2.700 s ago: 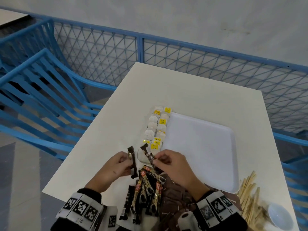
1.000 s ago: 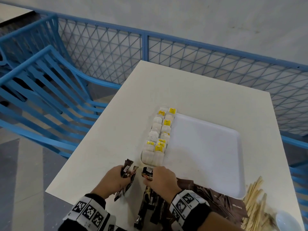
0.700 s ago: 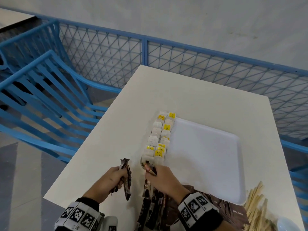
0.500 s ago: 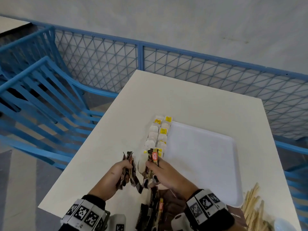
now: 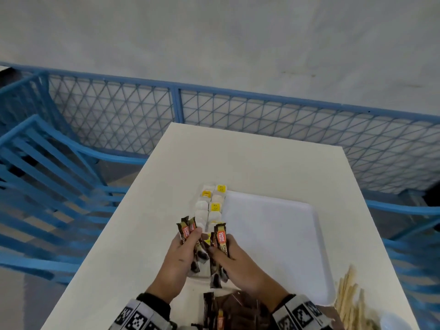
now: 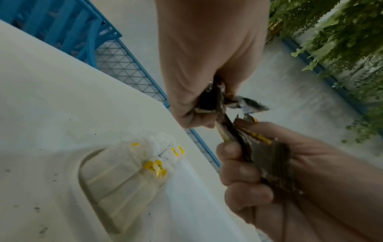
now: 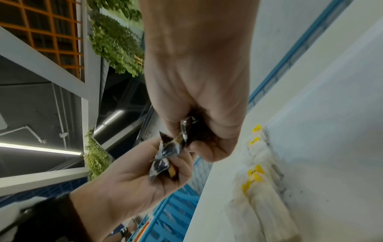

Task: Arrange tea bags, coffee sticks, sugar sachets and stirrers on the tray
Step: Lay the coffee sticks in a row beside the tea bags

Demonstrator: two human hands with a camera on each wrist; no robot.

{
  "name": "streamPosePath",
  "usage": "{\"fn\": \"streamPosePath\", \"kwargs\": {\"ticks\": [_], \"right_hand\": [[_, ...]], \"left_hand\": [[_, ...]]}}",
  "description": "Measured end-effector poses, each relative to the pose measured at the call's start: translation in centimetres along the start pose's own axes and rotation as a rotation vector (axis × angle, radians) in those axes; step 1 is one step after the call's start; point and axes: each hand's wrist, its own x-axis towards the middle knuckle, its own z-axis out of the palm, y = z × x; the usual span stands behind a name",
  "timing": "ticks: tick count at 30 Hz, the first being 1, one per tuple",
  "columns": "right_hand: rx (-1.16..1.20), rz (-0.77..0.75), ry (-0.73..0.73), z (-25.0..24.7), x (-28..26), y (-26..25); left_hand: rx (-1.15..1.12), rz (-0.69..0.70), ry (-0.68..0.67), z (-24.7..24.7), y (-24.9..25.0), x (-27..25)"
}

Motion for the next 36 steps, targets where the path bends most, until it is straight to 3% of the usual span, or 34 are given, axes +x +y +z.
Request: {"fn": "streamPosePath", "kwargs": {"ticks": [6,15,21,27,36], "right_hand": [[0.077,0.022,0.117,-2.1,-0.5,-0.2],[0.25,-0.047,0.217,-1.9,0.1,-1.3],[0.048,-0.017,0.324,-1.6,0.9,-0.2],[-0.134,-0.046,0.235,-1.5,0.5,0.3],[0.163,0.001,0.201,-3.4,0.0,-0.1]], "left_hand": [[-0.013,0.064,0.071,0.4,0.6,1.4],[-0.086,-0.004,-0.249,4.1,-0.1,0.7],[-0.14,-0.07,-0.325,4.7,-0.1,0.3],[-0.05,0.018,-0.361,4.1,0.6,0.1],[-0.059,-0.012,-0.286,2.7,0.7,0.0]]}}
